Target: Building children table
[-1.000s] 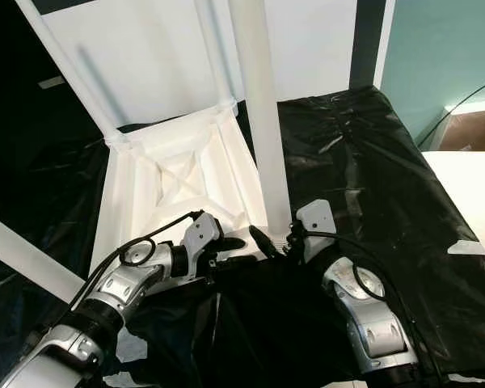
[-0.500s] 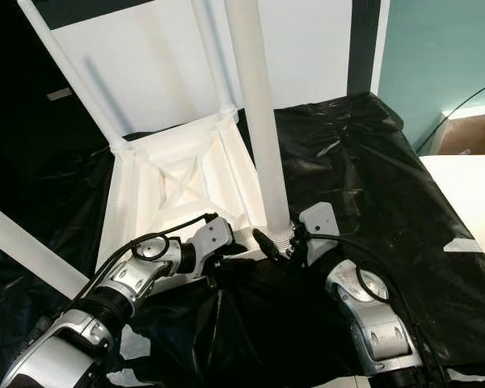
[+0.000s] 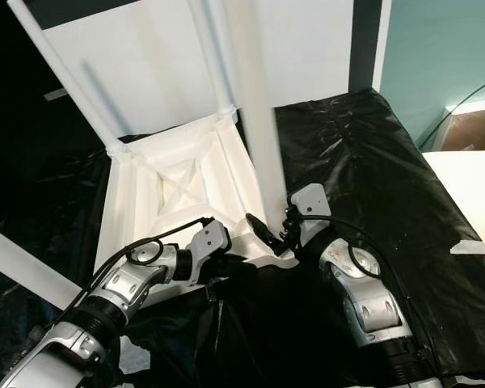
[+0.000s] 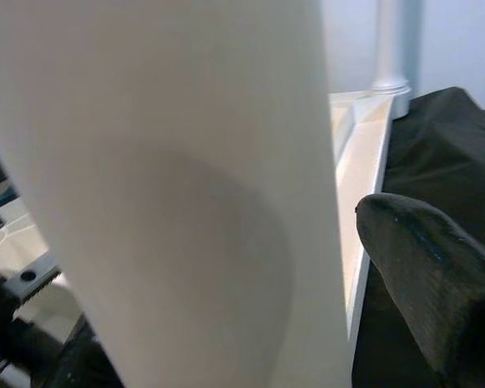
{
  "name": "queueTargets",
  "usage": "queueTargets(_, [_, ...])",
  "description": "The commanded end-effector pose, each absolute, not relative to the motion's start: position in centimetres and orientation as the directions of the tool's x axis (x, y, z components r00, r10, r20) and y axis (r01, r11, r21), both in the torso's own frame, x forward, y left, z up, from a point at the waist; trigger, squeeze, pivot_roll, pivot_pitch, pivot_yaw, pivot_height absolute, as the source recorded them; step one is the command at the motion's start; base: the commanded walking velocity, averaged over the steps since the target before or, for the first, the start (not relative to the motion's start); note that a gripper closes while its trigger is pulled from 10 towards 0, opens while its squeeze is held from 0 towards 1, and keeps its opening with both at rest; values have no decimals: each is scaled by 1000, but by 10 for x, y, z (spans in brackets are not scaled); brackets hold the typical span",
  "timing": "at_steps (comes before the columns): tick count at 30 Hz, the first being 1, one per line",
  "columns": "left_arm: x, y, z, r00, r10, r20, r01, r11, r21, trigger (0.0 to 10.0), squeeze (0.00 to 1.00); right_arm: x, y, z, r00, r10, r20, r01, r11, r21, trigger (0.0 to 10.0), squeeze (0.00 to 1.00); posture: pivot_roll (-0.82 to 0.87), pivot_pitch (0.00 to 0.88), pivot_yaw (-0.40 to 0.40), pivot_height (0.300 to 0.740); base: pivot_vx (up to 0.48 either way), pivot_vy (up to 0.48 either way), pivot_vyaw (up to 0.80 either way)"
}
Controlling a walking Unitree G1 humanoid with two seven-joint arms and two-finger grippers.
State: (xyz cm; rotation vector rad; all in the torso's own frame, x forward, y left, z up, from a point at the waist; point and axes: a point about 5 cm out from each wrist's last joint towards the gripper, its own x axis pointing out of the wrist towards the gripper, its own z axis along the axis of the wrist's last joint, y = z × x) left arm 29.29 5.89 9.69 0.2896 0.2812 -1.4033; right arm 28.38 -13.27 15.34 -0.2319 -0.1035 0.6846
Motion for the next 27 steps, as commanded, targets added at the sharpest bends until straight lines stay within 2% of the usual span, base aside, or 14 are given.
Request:
queueTargets(1, [275, 64, 75, -30, -932, -360, 993, 13, -116, 10000, 0, 284, -121, 148, 721, 693, -19, -675, 696, -245, 10000, 0, -142, 0, 181, 740, 0, 0, 0])
queueTargets(2, [275, 64, 75, -30, -932, -360, 993, 13, -116, 10000, 0, 284, -121, 148, 721, 693, -19, -675, 696, -245, 10000, 0, -142, 0, 181, 740, 0, 0, 0])
queueTargets(3, [276, 64, 75, -7, -931, -365, 993, 35, -110, 10000, 0, 283, -122, 147, 698, 715, -39, -700, 670, -247, 8667, 0, -138, 0, 177, 740, 0, 0, 0])
queueTargets(4, [278, 63, 75, 12, -931, -365, 993, 54, -106, 10000, 0, 282, -123, 145, 676, 734, -63, -723, 645, -247, 3176, 0, -138, 0, 177, 740, 0, 0, 0])
queueTargets(5, [278, 63, 75, 12, -931, -365, 993, 54, -106, 10000, 0, 282, -123, 145, 676, 734, -63, -723, 645, -247, 3176, 0, -138, 0, 177, 740, 0, 0, 0])
queueTargets(6, [279, 63, 75, 22, -931, -364, 992, 64, -105, 10000, 0, 281, -125, 144, 662, 745, -83, -737, 627, -251, 235, 0, -136, 0, 173, 740, 0, 0, 0])
queueTargets(10, [279, 62, 75, 24, -932, -361, 992, 66, -106, 10000, 0, 279, -134, 141, 638, 757, -139, -761, 593, -263, 0, 0, -136, 0, 173, 740, 0, 0, 0])
queueTargets(14, [276, 59, 77, 30, -938, -346, 990, 75, -119, 10000, 0, 274, -140, 133, 703, 697, -143, -711, 684, -163, 0, 0, -133, 0, 161, 740, 0, 0, 0])
queueTargets(17, [275, 59, 77, 33, -939, -342, 989, 79, -122, 10000, 0, 271, -136, 129, 728, 675, -121, -686, 713, -145, 0, 0, -133, 0, 161, 740, 0, 0, 0])
queueTargets(18, [275, 59, 77, 36, -941, -336, 988, 83, -127, 10000, 0, 267, -130, 125, 783, 618, -68, -621, 774, -125, 0, 0, -126, 0, 155, 740, 0, 0, 0])
queueTargets(19, [275, 59, 77, 36, -941, -336, 988, 83, -127, 10000, 0, 267, -130, 125, 783, 618, -68, -621, 774, -125, 0, 0, -126, 0, 155, 740, 0, 0, 0])
queueTargets(20, [274, 59, 77, 37, -942, -332, 988, 85, -130, 10000, 0, 263, -125, 122, 852, 523, 6, -520, 849, -94, 0, 0, -126, 0, 155, 740, 0, 0, 0])
queueTargets(21, [274, 59, 77, 38, -944, -329, 987, 86, -133, 10000, 0, 258, -121, 122, 885, 461, 62, -456, 887, -77, 0, 0, -111, 0, 156, 740, 0, 0, 0])
queueTargets(27, [273, 63, 77, 42, -943, -331, 986, 92, -137, 10000, 0, 261, -125, 133, 916, 364, 166, -354, 931, -88, 0, 0, -108, 0, 160, 740, 0, 0, 0])
